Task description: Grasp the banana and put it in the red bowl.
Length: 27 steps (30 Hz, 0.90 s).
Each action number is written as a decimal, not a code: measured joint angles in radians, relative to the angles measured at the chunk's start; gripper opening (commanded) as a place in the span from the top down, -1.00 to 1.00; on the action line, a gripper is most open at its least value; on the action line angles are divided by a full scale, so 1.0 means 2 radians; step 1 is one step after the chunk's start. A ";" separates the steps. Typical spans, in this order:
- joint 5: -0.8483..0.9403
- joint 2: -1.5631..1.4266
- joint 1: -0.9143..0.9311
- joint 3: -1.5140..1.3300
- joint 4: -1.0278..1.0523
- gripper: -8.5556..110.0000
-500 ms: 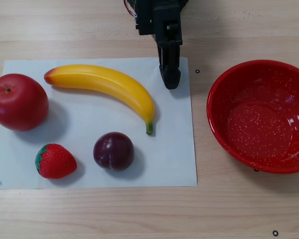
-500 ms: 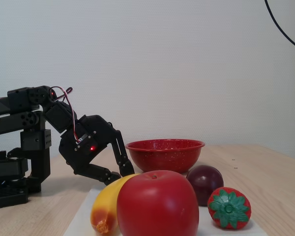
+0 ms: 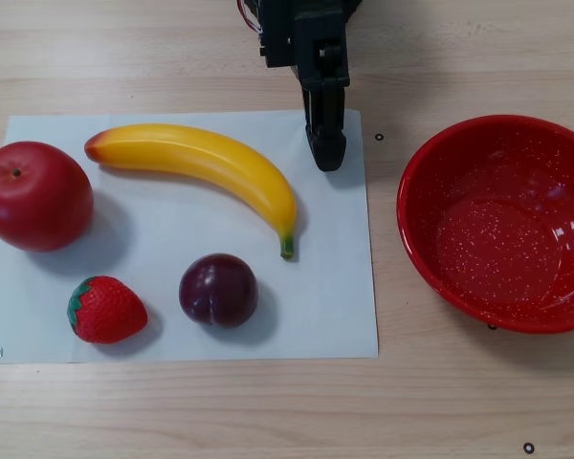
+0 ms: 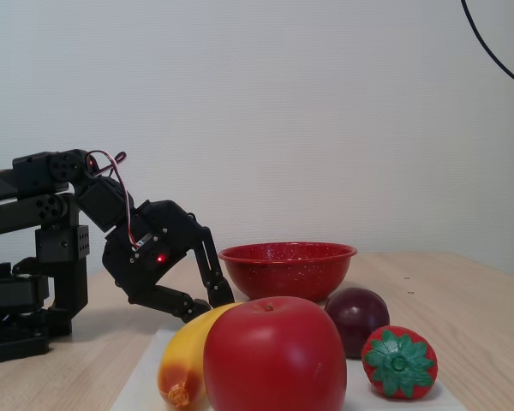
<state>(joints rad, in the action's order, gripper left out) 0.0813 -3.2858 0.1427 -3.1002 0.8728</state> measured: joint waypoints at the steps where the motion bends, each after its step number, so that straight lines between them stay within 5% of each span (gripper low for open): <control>1: 0.000 0.000 0.000 0.000 0.000 0.85; 18: 0.000 0.000 0.000 0.000 0.007 0.85; 27: 0.000 0.058 -0.021 0.074 0.115 0.85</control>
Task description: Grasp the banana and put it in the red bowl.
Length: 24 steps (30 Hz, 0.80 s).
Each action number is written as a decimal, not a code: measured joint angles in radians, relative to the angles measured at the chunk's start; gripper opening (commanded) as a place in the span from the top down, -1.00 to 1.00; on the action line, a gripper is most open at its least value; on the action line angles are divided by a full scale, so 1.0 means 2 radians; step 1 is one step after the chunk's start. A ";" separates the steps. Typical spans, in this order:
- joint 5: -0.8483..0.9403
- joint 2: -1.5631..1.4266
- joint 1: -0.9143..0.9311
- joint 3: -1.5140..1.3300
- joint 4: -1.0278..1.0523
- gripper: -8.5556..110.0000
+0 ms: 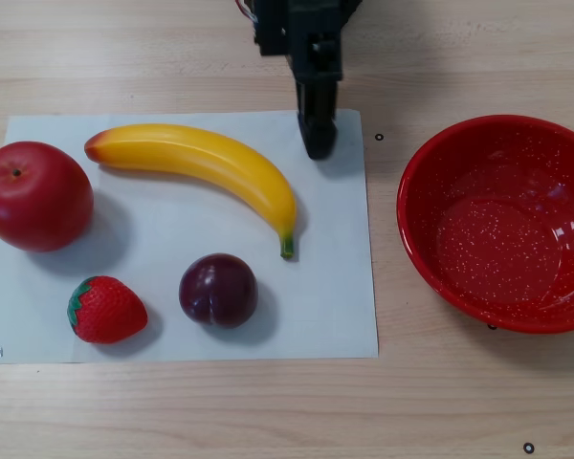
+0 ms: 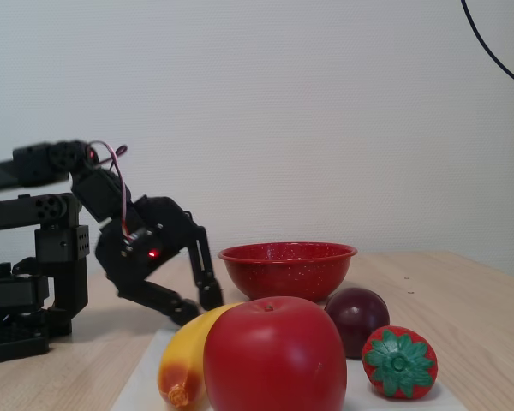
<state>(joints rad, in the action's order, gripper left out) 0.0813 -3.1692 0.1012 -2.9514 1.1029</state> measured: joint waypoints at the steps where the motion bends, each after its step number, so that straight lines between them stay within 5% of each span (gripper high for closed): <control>1: 0.000 0.015 -0.007 0.017 0.009 0.85; 24: -0.050 0.363 -0.168 0.502 0.283 0.85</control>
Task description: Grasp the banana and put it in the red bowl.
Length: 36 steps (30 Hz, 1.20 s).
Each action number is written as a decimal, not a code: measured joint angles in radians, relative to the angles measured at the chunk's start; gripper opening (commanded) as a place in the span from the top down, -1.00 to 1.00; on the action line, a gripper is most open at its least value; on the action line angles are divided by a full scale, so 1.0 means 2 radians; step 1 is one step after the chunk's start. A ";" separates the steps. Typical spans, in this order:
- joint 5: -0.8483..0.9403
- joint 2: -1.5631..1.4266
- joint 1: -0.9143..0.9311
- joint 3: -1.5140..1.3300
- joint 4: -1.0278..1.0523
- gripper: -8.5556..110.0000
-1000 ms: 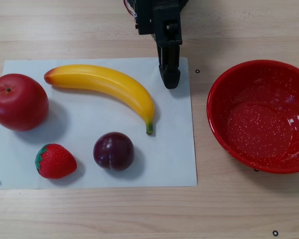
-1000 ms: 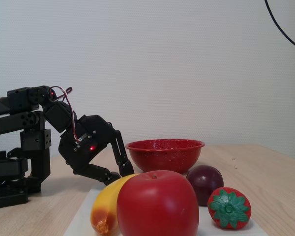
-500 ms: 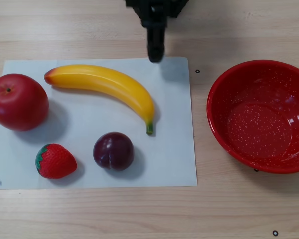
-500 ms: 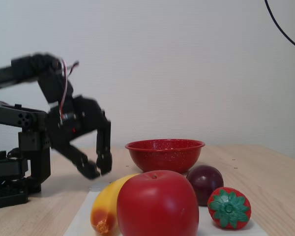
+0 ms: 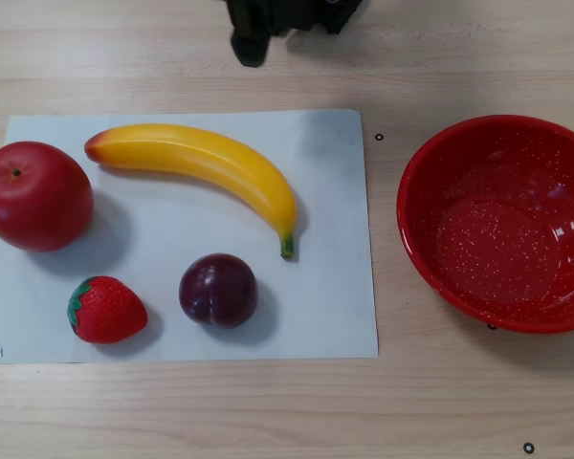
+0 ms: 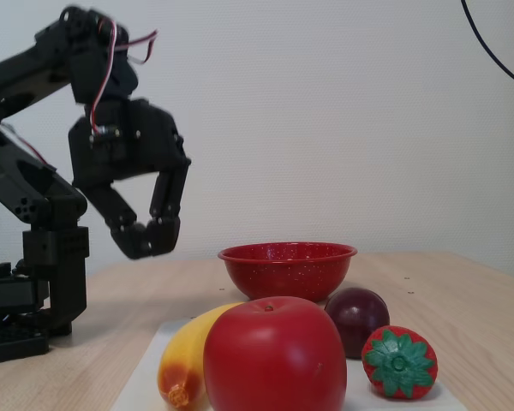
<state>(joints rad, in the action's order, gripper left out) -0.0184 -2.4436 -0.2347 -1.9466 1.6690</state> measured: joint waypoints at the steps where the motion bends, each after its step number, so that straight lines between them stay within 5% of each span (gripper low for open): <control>1: -0.001 0.016 -0.008 0.020 0.012 0.85; 12: -0.035 0.109 -0.070 0.084 0.042 0.81; 25: -0.028 0.212 -0.071 0.116 0.008 0.06; 36: -0.021 0.306 -0.062 0.140 -0.058 -0.16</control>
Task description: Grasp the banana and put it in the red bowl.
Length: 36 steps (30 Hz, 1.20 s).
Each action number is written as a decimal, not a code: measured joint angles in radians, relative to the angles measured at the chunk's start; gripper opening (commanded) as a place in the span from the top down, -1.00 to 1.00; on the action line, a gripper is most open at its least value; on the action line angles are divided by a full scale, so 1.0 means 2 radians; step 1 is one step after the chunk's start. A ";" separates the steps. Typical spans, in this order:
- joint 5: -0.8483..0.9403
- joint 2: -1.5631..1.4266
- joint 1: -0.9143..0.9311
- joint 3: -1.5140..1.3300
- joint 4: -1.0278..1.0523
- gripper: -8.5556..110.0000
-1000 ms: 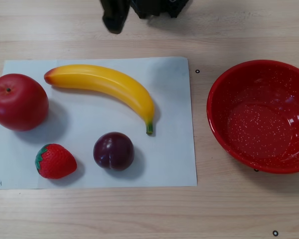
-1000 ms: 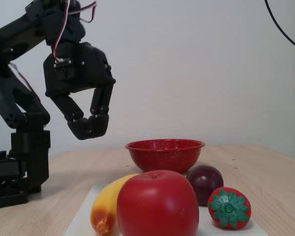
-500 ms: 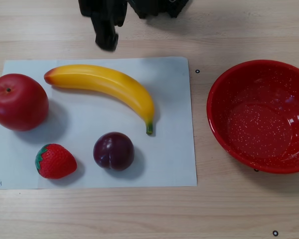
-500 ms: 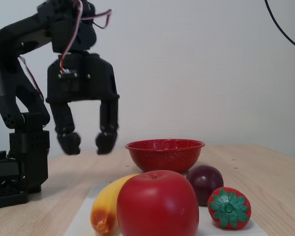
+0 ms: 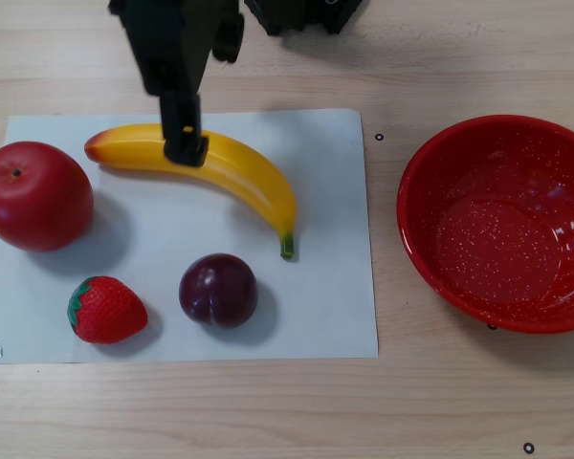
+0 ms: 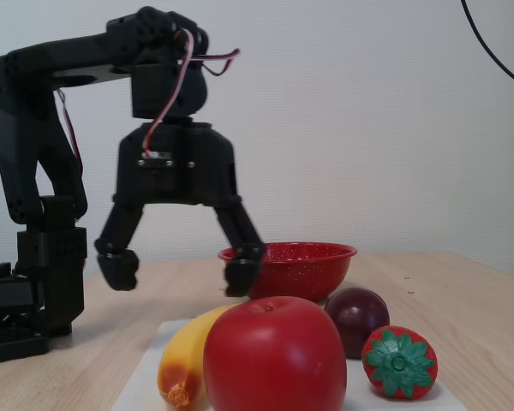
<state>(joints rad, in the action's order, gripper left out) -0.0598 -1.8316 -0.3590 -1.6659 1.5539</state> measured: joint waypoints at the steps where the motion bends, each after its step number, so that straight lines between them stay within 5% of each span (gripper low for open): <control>1: 0.000 0.005 0.000 0.004 -0.007 -0.16; 21: 0.017 0.119 0.014 0.008 -0.081 -0.13; 36: 0.028 0.130 0.021 -0.011 -0.128 0.43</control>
<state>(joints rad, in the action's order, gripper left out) -0.0031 -1.5723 -0.3160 -1.6874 1.2977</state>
